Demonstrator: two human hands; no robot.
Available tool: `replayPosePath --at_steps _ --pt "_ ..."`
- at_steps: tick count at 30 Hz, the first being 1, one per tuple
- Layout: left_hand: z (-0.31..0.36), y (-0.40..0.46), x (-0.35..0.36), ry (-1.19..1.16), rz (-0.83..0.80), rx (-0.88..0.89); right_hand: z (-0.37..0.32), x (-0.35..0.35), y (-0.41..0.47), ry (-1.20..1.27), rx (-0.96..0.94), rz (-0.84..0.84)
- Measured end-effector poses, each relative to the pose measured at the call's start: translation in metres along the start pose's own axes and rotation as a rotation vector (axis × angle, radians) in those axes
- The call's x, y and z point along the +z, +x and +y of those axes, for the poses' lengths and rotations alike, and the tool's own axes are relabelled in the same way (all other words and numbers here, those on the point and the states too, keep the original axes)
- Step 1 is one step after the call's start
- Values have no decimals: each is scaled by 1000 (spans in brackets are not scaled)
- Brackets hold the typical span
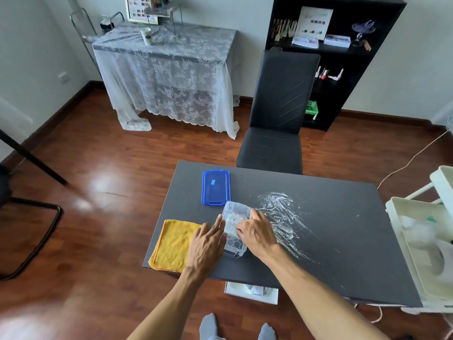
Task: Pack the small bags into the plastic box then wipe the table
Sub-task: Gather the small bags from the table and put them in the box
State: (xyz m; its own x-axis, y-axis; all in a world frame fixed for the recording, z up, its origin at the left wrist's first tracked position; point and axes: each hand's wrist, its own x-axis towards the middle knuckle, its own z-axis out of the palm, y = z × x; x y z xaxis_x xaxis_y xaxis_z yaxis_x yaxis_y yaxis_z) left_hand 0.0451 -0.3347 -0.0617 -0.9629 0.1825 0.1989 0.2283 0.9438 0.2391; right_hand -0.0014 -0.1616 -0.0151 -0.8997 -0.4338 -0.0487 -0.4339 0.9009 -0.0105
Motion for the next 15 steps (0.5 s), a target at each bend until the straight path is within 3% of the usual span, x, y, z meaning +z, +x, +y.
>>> replayPosePath --at_steps 10,15 --pt "-11 -6 -7 -49 -187 -28 -5 8 7 -68 -51 -104" --pt "-6 -8 -10 -85 -190 -101 3 14 -6 74 -44 -52"
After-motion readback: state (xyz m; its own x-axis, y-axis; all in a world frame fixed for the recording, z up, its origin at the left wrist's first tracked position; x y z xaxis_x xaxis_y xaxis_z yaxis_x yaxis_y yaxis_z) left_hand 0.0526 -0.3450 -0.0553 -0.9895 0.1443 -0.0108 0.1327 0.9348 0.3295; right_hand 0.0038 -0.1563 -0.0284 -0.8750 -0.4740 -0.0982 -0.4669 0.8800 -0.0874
